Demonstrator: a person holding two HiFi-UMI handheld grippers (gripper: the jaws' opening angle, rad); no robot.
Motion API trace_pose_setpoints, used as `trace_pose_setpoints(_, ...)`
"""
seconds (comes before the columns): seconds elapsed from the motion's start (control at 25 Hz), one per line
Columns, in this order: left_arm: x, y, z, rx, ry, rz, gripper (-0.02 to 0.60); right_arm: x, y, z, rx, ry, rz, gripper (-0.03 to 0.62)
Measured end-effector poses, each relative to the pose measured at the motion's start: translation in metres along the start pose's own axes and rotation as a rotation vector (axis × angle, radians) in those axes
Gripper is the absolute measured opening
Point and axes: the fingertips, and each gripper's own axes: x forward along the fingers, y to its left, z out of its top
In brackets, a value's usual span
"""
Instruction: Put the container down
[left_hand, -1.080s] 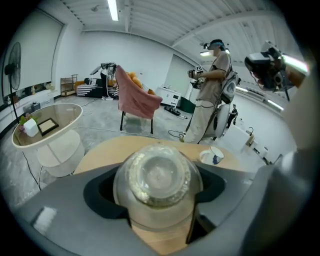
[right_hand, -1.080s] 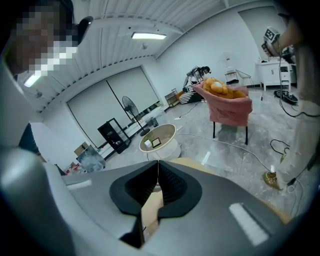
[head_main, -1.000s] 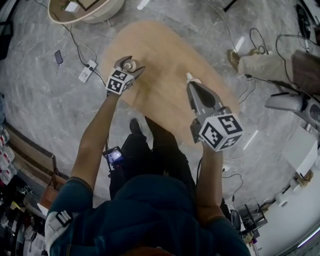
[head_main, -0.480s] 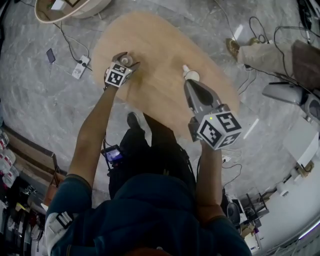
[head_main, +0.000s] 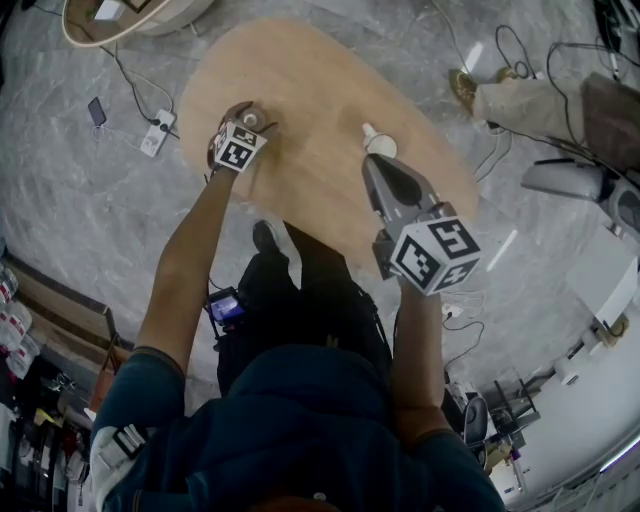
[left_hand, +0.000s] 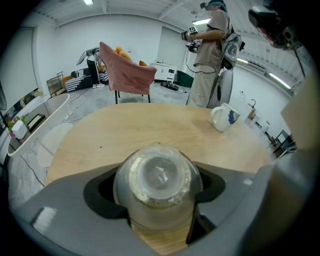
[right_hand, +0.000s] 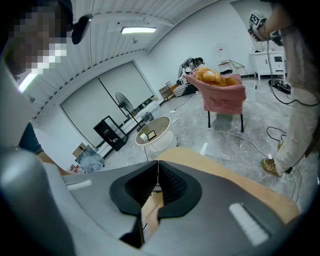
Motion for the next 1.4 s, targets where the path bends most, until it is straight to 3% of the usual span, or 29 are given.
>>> trace_pose_setpoints(0.28, -0.013, -0.015, 0.008, 0.012, 0.022, -0.04, 0.379, -0.009, 0.007, 0.0, -0.007, -0.016, 0.006, 0.011)
trace_pose_setpoints(0.52, -0.048, -0.019, 0.025, 0.07, -0.009, -0.005, 0.383, -0.024, 0.03, 0.012, -0.03, -0.053, 0.033, 0.011)
trace_pose_setpoints(0.68, -0.097, -0.019, 0.05, 0.097, -0.075, 0.037, 0.318, -0.04, 0.053, 0.027, -0.063, -0.093, 0.056, 0.011)
trace_pose_setpoints(0.88, -0.204, -0.008, 0.111, 0.077, -0.255, 0.131, 0.2, -0.066, 0.089, 0.06, -0.123, -0.163, 0.087, 0.011)
trace_pose_setpoints(1.08, -0.338, -0.006, 0.173, 0.04, -0.43, 0.207, -0.003, -0.105, 0.141, 0.102, -0.203, -0.248, 0.121, 0.011)
trace_pose_setpoints(1.24, -0.449, -0.02, 0.203, 0.025, -0.511, 0.251, -0.003, -0.155, 0.192, 0.134, -0.286, -0.335, 0.155, 0.009)
trace_pose_setpoints(1.4, -0.547, -0.041, 0.21, 0.021, -0.589, 0.283, -0.003, -0.199, 0.242, 0.147, -0.372, -0.397, 0.177, 0.008)
